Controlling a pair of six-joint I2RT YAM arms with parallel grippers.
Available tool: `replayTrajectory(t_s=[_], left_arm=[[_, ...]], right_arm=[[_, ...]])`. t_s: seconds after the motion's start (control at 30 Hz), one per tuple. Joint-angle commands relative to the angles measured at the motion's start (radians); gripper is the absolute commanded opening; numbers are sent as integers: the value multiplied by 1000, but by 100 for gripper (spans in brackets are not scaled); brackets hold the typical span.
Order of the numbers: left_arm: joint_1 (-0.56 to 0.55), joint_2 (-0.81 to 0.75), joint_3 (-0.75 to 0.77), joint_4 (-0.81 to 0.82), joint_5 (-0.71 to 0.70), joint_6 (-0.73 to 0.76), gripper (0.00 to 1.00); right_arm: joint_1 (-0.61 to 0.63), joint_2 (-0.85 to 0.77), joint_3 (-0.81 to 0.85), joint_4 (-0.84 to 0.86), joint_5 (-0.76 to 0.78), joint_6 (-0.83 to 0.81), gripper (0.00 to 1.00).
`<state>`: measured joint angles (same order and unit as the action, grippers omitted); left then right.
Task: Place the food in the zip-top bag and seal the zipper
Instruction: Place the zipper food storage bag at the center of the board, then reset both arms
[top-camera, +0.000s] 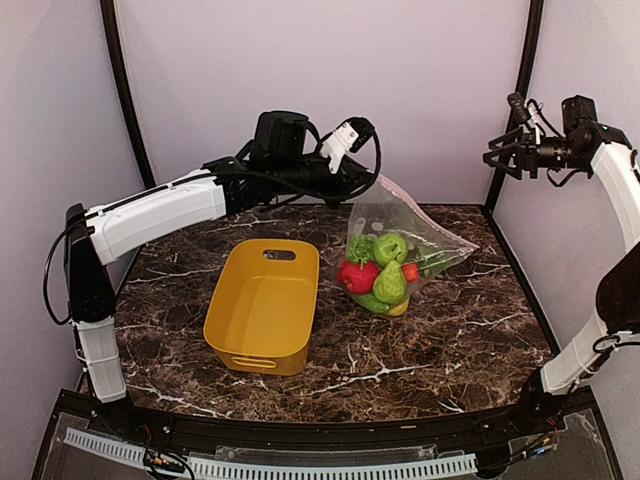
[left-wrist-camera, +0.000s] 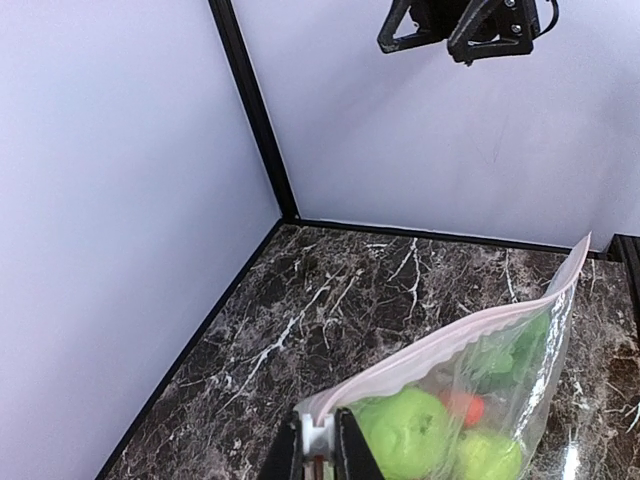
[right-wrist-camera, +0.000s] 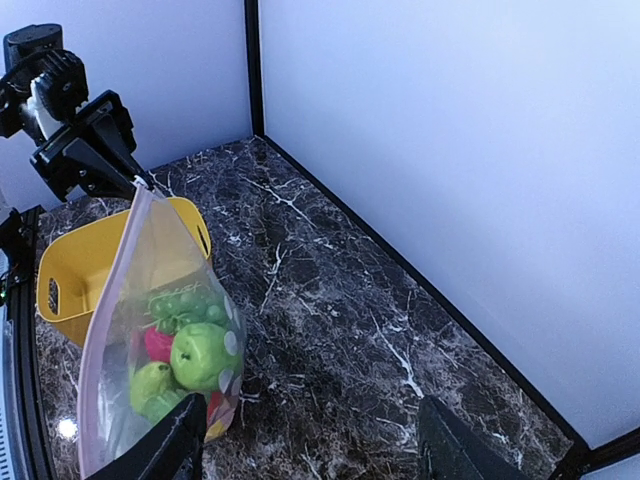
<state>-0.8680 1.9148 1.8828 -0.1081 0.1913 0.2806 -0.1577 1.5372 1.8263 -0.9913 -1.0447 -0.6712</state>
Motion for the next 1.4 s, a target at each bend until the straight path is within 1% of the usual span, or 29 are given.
replayTrajectory(t_s=[0.0,0.1,0.17,0.27,0.3,0.33,0.37,0.4,0.43,0.47,0.53,0.57,0.6,0.67,0.73,0.8,0.83,0.87,0.9,0.93,0.97,1.0,1.03,1.07,1.1,1.13,1.2,1.27,1.37], left_arm=[[6,-53,-59,19,74,-29,1],[7,-136,-192,60,105,-40,1],[6,-191,-320,68,106,-30,2],[6,-260,-415,56,114,-6,6],[6,-292,-447,51,119,-5,13],[7,-305,-461,42,134,-8,17],[6,-328,-481,37,140,-11,28],[7,-337,-488,26,148,-21,35],[7,-350,-494,19,152,-27,50],[7,-355,-495,2,156,-35,55],[6,-379,-497,-13,147,-50,73],[5,-406,-505,-12,140,-58,91],[7,-440,-512,-3,119,-77,97],[6,-496,-539,17,76,-107,99],[6,-551,-573,24,12,-131,99],[6,-606,-601,16,-59,-143,99],[7,-626,-612,5,-107,-145,99],[7,-663,-634,0,-135,-144,99],[6,-681,-646,-18,-201,-144,99],[6,-714,-667,-28,-249,-145,99],[6,-728,-676,-56,-345,-148,99],[7,-746,-688,-75,-391,-150,99],[8,-752,-692,-114,-482,-159,99],[9,-763,-698,-136,-523,-164,99],[9,-767,-700,-178,-594,-173,99],[10,-776,-708,-196,-624,-179,99],[12,-797,-722,-236,-747,-190,99],[31,-823,-735,-265,-787,-200,99],[83,-867,-751,-287,-791,-213,99]], right_arm=[[-3,-65,-87,110,-79,62,69],[-3,-94,-163,119,-113,57,69],[-2,-107,-200,120,-140,56,69],[3,-121,-240,120,-168,56,68],[7,-123,-250,120,-173,58,68],[9,-124,-259,120,-177,60,69],[13,-125,-269,120,-179,63,69],[17,-124,-279,120,-184,64,70],[21,-123,-287,120,-181,65,70],[26,-124,-293,122,-175,68,70],[31,-125,-298,130,-147,93,71],[31,-127,-297,136,-130,111,72],[32,-129,-296,146,-110,130,72],[32,-137,-301,180,-65,184,75],[31,-147,-319,233,-20,240,80],[30,-158,-344,289,22,292,91],[30,-165,-364,326,51,327,94],[30,-174,-382,367,80,370,96],[30,-179,-401,400,109,406,98],[30,-184,-418,434,144,441,99],[30,-189,-435,467,194,486,99],[30,-193,-447,490,228,518,99],[30,-195,-454,506,258,542,99],[30,-197,-464,523,287,564,99],[30,-201,-473,537,316,588,99],[30,-211,-482,549,340,603,99],[30,-235,-505,579,377,619,99],[30,-258,-531,605,415,625,99],[30,-286,-540,611,444,622,99]])
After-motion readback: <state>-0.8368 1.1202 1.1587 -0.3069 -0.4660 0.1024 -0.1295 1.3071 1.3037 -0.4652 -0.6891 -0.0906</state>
